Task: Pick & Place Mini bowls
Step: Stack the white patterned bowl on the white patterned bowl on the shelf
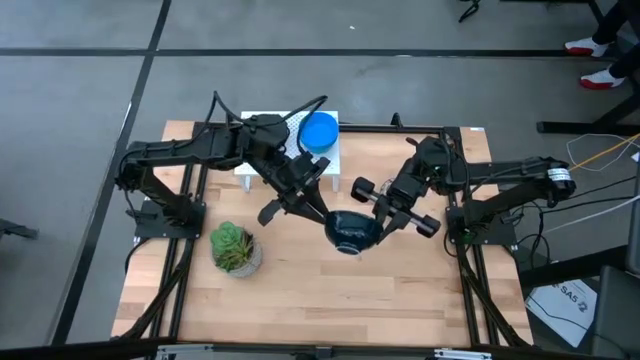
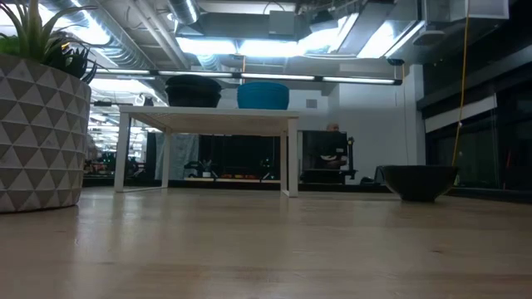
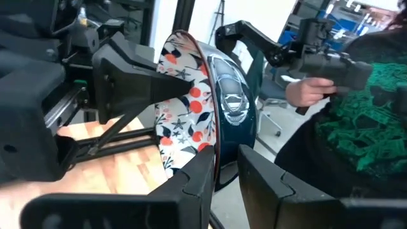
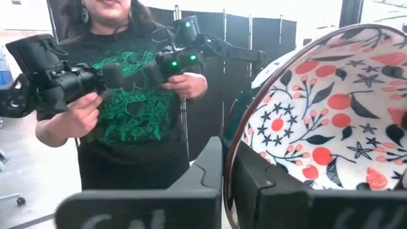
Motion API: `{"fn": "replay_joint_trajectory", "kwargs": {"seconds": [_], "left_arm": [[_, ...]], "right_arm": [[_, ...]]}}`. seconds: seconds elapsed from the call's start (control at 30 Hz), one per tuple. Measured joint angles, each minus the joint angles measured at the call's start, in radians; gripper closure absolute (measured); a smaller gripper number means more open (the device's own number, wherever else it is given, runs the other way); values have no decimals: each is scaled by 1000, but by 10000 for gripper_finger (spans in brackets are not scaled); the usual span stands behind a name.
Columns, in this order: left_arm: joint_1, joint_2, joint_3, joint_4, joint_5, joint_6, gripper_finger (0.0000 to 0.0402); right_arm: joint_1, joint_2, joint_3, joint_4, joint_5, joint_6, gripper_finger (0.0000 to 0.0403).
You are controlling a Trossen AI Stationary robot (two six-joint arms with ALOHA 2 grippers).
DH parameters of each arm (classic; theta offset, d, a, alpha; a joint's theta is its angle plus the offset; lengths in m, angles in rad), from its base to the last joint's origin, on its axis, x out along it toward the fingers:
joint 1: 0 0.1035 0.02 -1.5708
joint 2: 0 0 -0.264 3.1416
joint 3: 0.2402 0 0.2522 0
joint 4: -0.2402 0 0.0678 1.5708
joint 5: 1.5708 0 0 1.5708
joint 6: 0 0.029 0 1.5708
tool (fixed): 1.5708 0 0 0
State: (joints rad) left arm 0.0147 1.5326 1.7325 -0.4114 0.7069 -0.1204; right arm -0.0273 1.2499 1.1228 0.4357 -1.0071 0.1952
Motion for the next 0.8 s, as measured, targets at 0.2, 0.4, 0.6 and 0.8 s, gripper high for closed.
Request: {"fn": "replay_joint_trajectory", "kwargs": {"seconds": [0.2, 0.4, 0.6, 0.8], "left_arm": [[0, 11, 0, 5, 25, 7, 338], [0, 12, 0, 46, 79, 52, 352], [0, 11, -1, 90, 169, 68, 393], [11, 10, -1, 151, 212, 53, 397]], "right_arm": [[0, 0, -1, 1, 12, -25, 390], [0, 17, 0, 35, 18, -32, 389], [19, 54, 0, 182, 48, -24, 356], [40, 63, 0, 225, 122, -21, 335]]}}
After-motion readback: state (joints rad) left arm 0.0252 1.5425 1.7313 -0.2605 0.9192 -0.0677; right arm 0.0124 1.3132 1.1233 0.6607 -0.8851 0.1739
